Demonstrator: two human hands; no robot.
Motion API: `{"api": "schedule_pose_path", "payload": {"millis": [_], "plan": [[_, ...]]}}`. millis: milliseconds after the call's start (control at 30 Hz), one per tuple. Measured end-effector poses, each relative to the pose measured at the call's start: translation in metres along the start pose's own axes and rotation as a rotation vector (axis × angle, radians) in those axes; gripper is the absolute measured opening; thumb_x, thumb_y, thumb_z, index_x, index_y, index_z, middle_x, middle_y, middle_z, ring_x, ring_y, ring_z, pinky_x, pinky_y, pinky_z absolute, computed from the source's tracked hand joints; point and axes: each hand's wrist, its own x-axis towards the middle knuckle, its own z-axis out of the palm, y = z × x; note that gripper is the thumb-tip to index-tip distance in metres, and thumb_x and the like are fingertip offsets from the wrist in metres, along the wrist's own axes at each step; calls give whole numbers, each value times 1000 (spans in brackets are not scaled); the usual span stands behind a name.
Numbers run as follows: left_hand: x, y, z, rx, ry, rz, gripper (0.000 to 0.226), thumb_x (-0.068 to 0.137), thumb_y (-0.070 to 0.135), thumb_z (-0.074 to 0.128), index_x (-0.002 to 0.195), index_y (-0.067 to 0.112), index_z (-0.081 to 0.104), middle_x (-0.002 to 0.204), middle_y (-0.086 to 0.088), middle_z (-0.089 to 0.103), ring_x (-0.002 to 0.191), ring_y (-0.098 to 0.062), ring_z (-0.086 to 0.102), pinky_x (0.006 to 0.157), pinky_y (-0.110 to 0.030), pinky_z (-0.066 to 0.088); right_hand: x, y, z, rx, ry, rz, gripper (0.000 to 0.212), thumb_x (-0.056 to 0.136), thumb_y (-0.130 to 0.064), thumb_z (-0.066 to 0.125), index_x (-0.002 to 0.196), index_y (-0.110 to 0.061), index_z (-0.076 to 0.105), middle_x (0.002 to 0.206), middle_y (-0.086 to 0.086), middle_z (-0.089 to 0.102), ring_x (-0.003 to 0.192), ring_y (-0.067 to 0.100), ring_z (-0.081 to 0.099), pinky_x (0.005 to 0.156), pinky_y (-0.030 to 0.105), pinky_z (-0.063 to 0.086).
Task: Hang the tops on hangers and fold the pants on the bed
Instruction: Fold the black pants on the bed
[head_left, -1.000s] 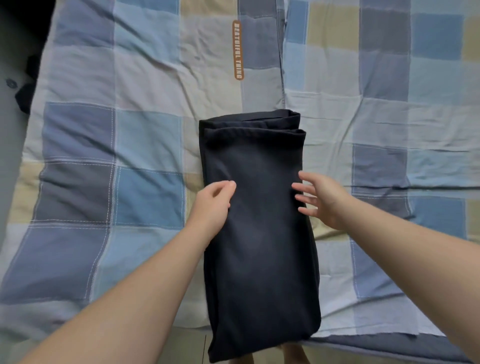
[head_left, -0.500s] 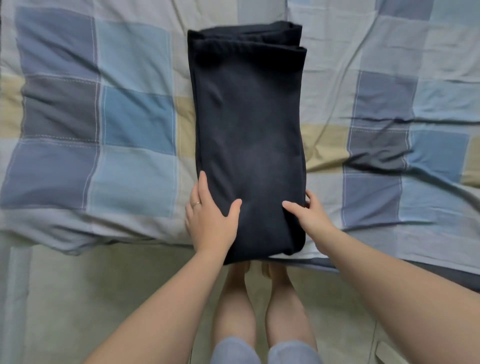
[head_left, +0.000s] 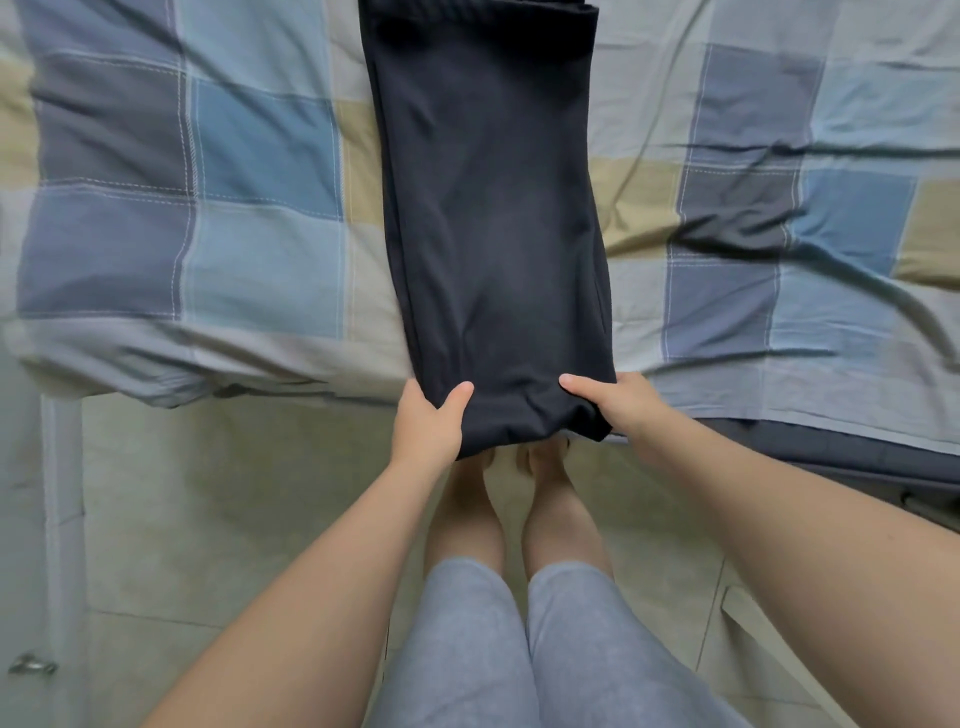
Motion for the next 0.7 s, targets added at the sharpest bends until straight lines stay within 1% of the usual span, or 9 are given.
{"api": "schedule_pose_path", "payload": {"millis": [100, 267, 333, 400, 433, 500, 567, 633, 700], "plan": [[-26, -10, -7, -37, -41, -32, 40, 93, 31, 70, 127, 13, 58, 118, 4, 65, 114, -21, 63, 89, -28, 45, -29, 16, 2, 44, 28, 4, 29, 80, -34, 82, 97, -14, 69, 92, 3, 74, 79, 19, 71, 58, 26, 54], [-74, -32, -28, 1, -104, -119, 44, 93, 30, 71, 131, 12, 59, 124, 0, 67, 112, -22, 63, 98, -34, 49, -90, 56, 6, 154, 12, 96, 18, 83, -25, 80, 95, -15, 70, 89, 2, 75, 67, 10, 71, 50, 20, 51], [-93, -39, -39, 13, -140, -155, 44, 93, 29, 70, 132, 12, 59, 123, 1, 67, 112, -21, 63, 94, -32, 49, -114, 68, 4, 167, -29, 162, 26, 82, -27, 80, 101, -12, 71, 91, 3, 77, 71, 12, 73, 59, 25, 57], [-108, -43, -50, 22, -168, -210, 43, 93, 32, 71, 130, 15, 61, 121, 2, 68, 111, -22, 65, 93, -34, 51, -133, 72, 0, 164, -75, 226, 33, 81, -29, 81, 107, -12, 69, 96, 2, 78, 86, 17, 74, 77, 33, 61], [-113, -42, -54, 7, -178, -247, 41, 92, 34, 71, 128, 17, 62, 119, 2, 69, 109, -22, 66, 92, -36, 53, -141, 70, -4, 181, -87, 245, 34, 82, -29, 80, 108, -12, 69, 98, 2, 78, 90, 19, 74, 81, 36, 61], [-116, -34, -62, -60, -179, -321, 33, 91, 37, 71, 119, 21, 62, 112, 2, 71, 99, -21, 67, 80, -35, 55, -150, 59, -11, 262, -92, 256, 30, 84, -24, 78, 108, -10, 68, 96, 4, 78, 85, 19, 75, 72, 33, 62], [-111, -16, -68, -159, -141, -385, 25, 92, 36, 70, 110, 20, 60, 101, 0, 68, 83, -19, 62, 63, -28, 49, -150, 38, -18, 325, -71, 229, 21, 87, -19, 75, 105, -10, 68, 85, 2, 78, 70, 15, 74, 60, 28, 60], [-98, 9, -73, -293, -85, -429, 14, 93, 27, 68, 102, 18, 60, 91, -3, 64, 69, -18, 57, 49, -22, 43, -148, 11, -26, 341, -35, 187, 12, 89, -19, 72, 99, -15, 67, 68, -5, 74, 52, 8, 68, 44, 19, 49], [-82, 37, -77, -400, -68, -421, 9, 93, 20, 65, 99, 15, 61, 81, -5, 61, 57, -16, 52, 43, -20, 40, -140, -19, -31, 344, -14, 167, 12, 88, -23, 72, 98, -18, 67, 62, -6, 70, 46, 8, 63, 41, 17, 43]]}}
